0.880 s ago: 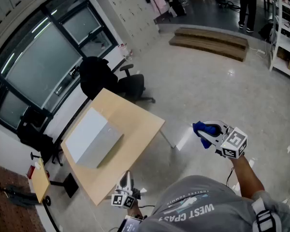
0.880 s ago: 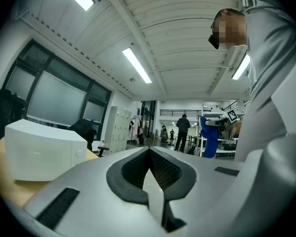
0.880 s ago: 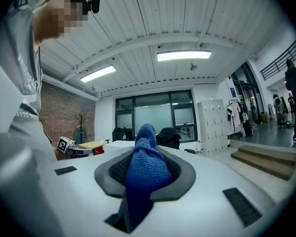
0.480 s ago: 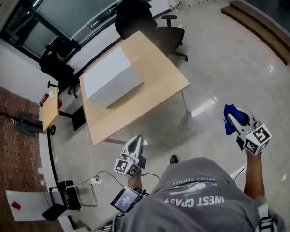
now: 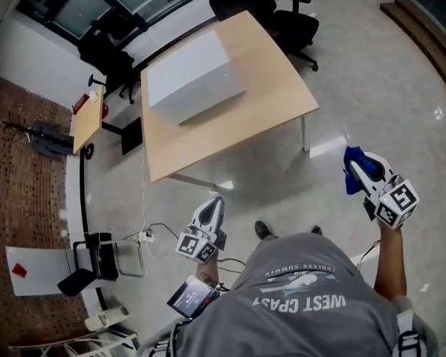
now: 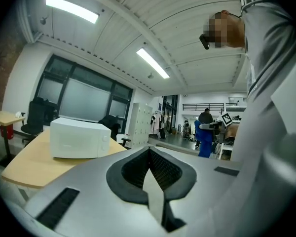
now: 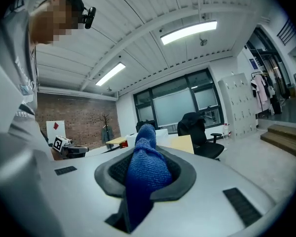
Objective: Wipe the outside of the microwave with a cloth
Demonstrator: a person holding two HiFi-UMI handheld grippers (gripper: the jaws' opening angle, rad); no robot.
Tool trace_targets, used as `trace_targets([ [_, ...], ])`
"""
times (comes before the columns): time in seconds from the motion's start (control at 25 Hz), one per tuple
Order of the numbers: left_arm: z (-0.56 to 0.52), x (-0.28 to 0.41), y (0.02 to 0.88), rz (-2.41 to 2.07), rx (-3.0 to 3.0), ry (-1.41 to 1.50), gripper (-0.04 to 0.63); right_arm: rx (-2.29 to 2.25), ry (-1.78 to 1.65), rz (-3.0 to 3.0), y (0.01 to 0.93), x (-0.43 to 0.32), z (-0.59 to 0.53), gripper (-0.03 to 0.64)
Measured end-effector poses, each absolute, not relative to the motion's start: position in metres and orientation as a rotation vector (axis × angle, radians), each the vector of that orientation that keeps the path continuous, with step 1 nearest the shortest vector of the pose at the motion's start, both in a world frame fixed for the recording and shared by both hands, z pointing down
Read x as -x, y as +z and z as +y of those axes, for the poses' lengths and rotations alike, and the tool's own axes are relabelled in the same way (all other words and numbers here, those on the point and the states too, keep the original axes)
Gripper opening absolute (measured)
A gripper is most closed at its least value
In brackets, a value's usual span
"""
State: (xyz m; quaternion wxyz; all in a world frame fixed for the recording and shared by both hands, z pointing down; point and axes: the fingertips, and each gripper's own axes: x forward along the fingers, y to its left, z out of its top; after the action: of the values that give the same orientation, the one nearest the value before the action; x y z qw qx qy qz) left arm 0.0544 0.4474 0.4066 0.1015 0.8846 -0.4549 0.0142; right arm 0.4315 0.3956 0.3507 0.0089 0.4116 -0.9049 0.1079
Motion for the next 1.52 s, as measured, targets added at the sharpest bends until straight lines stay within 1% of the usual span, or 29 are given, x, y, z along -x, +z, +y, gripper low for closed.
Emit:
trace_targets([
  [0.24, 0.431, 0.0, 0.413, -1.357, -2.609, 0.009, 0.023, -1.257, 0.35, -2.852, 0.347, -0.37, 0.368, 0.084],
  [0.64, 0.367, 0.124, 0.404, -1.308, -2.7, -0.067, 0.023, -1.336, 0.259, -2.805, 0.323, -0.237, 0.323, 0.084],
  [0.8, 0.347, 0.161, 0.404, -1.265, -2.746, -0.067, 0.023, -1.372, 0.241, -2.791, 0.319, -0.193, 0.307, 0.084],
  [1.08, 0.326, 0.209, 0.415, -1.288, -2.754, -0.088, 0.023, -1.291, 0.203, -2.773, 0.312, -0.13, 0.272, 0.084],
  [1.24, 0.312, 0.225, 0.412, -1.312, -2.719, -0.109, 0.023, -1.247, 0.185, -2.788, 0.297, -0.108, 0.248, 0.084],
  [1.4, 0.288, 0.227, 0.413, -1.305, -2.712, -0.023, 0.023, -1.166, 0.243, -2.833, 0.306, -0.09, 0.21, 0.084],
  [1.52, 0.266, 0.227, 0.418, -1.395, -2.663, 0.041, 0.023, -1.052, 0.324, -2.869, 0.331, -0.079, 0.168, 0.084],
])
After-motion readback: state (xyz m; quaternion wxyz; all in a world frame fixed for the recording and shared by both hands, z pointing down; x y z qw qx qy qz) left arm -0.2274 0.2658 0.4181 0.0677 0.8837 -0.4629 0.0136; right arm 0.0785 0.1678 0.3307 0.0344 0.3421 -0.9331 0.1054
